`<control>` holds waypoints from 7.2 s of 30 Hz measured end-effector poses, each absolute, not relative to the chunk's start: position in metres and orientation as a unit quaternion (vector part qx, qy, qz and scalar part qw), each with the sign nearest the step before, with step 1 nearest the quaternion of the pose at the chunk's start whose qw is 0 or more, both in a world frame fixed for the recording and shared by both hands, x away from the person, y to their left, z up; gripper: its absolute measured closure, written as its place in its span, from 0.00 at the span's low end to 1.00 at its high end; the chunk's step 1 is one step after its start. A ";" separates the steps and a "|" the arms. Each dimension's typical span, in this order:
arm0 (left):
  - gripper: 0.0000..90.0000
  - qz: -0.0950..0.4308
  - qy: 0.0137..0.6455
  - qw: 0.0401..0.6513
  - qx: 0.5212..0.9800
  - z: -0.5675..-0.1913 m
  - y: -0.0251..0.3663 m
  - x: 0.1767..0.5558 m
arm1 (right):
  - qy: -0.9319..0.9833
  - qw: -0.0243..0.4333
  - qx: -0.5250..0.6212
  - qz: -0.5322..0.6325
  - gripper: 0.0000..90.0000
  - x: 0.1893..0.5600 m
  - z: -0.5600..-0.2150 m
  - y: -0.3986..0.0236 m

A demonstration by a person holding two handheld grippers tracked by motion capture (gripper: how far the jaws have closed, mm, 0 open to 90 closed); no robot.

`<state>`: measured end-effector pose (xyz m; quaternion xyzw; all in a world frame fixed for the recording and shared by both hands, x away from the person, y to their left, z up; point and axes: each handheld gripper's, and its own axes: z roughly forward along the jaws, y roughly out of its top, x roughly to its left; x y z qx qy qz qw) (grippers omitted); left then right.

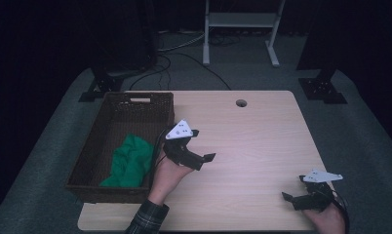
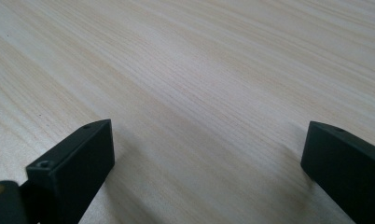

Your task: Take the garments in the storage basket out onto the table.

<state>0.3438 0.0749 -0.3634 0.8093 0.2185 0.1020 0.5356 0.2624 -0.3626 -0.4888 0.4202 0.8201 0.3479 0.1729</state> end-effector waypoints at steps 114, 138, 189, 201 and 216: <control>0.00 0.107 0.256 0.543 0.793 -0.373 0.135 0.365 | 0.820 0.173 0.420 0.348 0.02 0.262 -0.489 -0.363; 0.00 0.116 0.259 0.536 0.795 -0.372 0.143 0.365 | 0.820 0.173 0.419 0.348 0.02 0.262 -0.489 -0.363; 0.00 0.145 0.288 0.538 0.779 -0.364 0.187 0.363 | 0.821 0.173 0.419 0.348 0.02 0.262 -0.489 -0.363; 0.00 0.157 0.299 0.532 0.776 -0.362 0.204 0.362 | 0.821 0.173 0.419 0.348 0.02 0.262 -0.489 -0.363; 0.00 0.170 0.316 0.523 0.773 -0.363 0.223 0.361 | 0.820 0.173 0.419 0.348 0.02 0.262 -0.489 -0.363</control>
